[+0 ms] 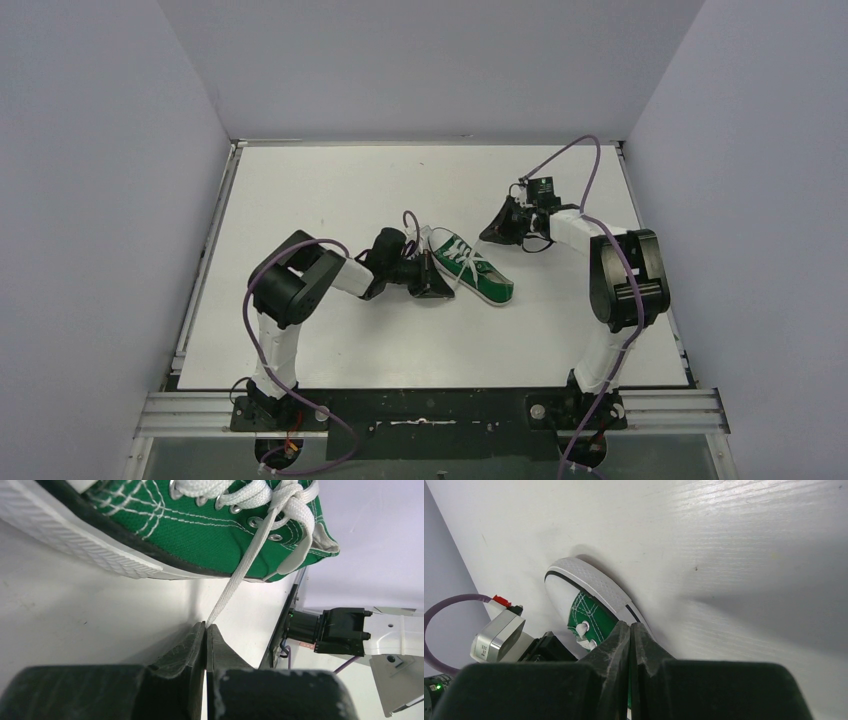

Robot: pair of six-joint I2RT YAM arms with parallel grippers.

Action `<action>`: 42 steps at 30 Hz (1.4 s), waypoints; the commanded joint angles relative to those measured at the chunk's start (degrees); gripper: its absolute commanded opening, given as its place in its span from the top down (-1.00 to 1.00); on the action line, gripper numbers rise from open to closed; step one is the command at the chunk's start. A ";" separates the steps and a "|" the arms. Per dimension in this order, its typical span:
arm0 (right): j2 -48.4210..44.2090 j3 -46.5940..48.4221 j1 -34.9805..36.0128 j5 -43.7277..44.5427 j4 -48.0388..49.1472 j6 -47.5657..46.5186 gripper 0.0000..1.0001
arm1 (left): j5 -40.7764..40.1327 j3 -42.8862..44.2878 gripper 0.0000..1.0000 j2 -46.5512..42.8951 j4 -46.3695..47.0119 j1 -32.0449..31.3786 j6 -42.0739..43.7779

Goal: Tie the shoes

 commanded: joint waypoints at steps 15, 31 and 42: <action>-4.42 -3.37 -3.16 3.06 7.93 0.15 1.00 | -0.44 4.24 1.00 -7.06 -25.41 -0.80 17.77; -19.78 2.18 -5.05 3.87 -28.57 -19.28 -0.63 | -10.23 11.03 -0.13 -27.09 -59.25 3.75 33.67; -41.66 22.98 -4.97 13.48 -50.96 -25.38 -0.93 | -26.52 28.57 -0.83 -55.38 -79.15 8.16 31.69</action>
